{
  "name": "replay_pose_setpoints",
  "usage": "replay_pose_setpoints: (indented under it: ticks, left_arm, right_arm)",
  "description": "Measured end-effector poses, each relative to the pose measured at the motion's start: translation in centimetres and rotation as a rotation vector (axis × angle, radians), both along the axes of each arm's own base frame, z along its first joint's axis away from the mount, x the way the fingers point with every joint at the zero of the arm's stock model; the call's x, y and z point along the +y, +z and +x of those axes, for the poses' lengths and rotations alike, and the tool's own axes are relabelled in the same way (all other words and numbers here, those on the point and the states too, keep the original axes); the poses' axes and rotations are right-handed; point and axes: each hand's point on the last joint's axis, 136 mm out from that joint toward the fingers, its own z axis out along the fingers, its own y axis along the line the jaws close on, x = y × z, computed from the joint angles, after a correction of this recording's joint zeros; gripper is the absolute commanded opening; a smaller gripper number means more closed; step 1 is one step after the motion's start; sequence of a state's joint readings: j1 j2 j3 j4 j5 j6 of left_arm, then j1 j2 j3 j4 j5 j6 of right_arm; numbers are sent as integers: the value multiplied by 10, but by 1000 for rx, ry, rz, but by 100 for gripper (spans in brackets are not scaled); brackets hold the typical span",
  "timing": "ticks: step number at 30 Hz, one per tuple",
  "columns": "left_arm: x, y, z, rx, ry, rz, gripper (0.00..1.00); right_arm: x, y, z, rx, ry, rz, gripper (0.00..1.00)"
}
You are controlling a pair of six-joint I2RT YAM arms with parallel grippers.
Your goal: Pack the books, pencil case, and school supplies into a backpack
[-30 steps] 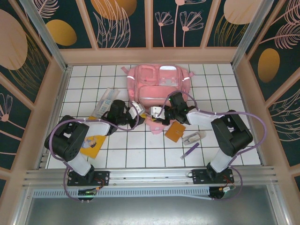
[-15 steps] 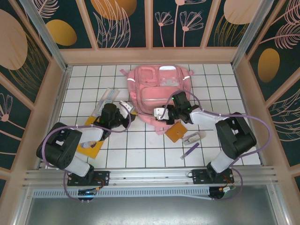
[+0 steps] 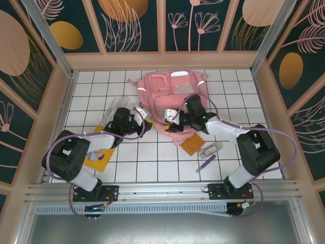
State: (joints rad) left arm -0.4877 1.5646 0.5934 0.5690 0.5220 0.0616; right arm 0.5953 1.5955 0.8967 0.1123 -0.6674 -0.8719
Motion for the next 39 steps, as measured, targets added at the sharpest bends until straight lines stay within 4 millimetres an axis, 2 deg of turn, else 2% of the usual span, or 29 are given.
replay_pose_setpoints:
  ticks: [2, 4, 6, 8, 9, 10, 13, 16, 22, 23, 26, 28, 29, 32, 33, 35, 37, 38, 39]
  left_arm:
    - [-5, 3, -3, 8, -12, -20, 0]
    - [-7, 5, -4, 17, -17, -32, 0]
    - [-7, 5, -4, 20, -15, -34, 0]
    - [-6, 2, -4, 26, -9, -24, 0]
    - [-5, 0, -3, 25, 0, -14, 0]
    - [-4, -1, -2, 23, 9, -6, 0]
    - [5, -4, 8, 5, 74, 27, 0]
    - [21, -7, 23, -6, 166, 52, 0]
    - [70, -13, 69, 16, 426, 68, 0]
    - [74, -15, 76, 31, 451, 64, 0]
    - [63, -20, 87, 77, 443, 38, 0]
    - [53, -22, 95, 95, 421, 19, 0]
    - [50, -22, 99, 96, 421, 15, 0]
    - [71, -29, 115, 92, 513, 36, 16]
    - [79, -31, 118, 89, 539, 48, 22]
    - [88, -28, 122, 76, 566, 52, 27]
    - [88, -20, 122, 51, 538, 52, 33]
    - [83, -13, 119, 33, 498, 52, 35]
    - [78, -6, 115, 16, 453, 53, 37]
  right_arm:
    - [9, -6, 1, 28, -17, 5, 50]
    - [8, -19, 8, 54, -60, -19, 47]
    - [2, -36, 16, 72, -100, -60, 33]
    - [-2, -47, 18, 82, -113, -91, 9]
    - [-4, -50, 17, 86, -115, -103, 2]
    - [-4, -51, 16, 87, -113, -109, 0]
    - [-9, -50, 15, 65, -111, -112, 0]
    - [-22, -44, 7, 27, -109, -112, 0]
    - [-44, -25, -20, -59, -92, -94, 0]
    - [-47, -24, -24, -66, -95, -93, 0]
    - [-53, -20, -21, -107, -129, -96, 0]
    - [-58, -19, -19, -123, -158, -102, 20]
    - [-59, -17, -18, -121, -170, -98, 23]
    - [-62, -5, -24, -94, -202, -47, 39]
    - [-62, 4, -24, -92, -222, -15, 44]
    - [-64, 26, -19, -91, -294, 64, 62]
    - [-72, 51, -5, -77, -429, 155, 89]
    - [-80, 63, 5, -49, -532, 205, 99]
    - [-92, 73, 19, -6, -662, 251, 99]
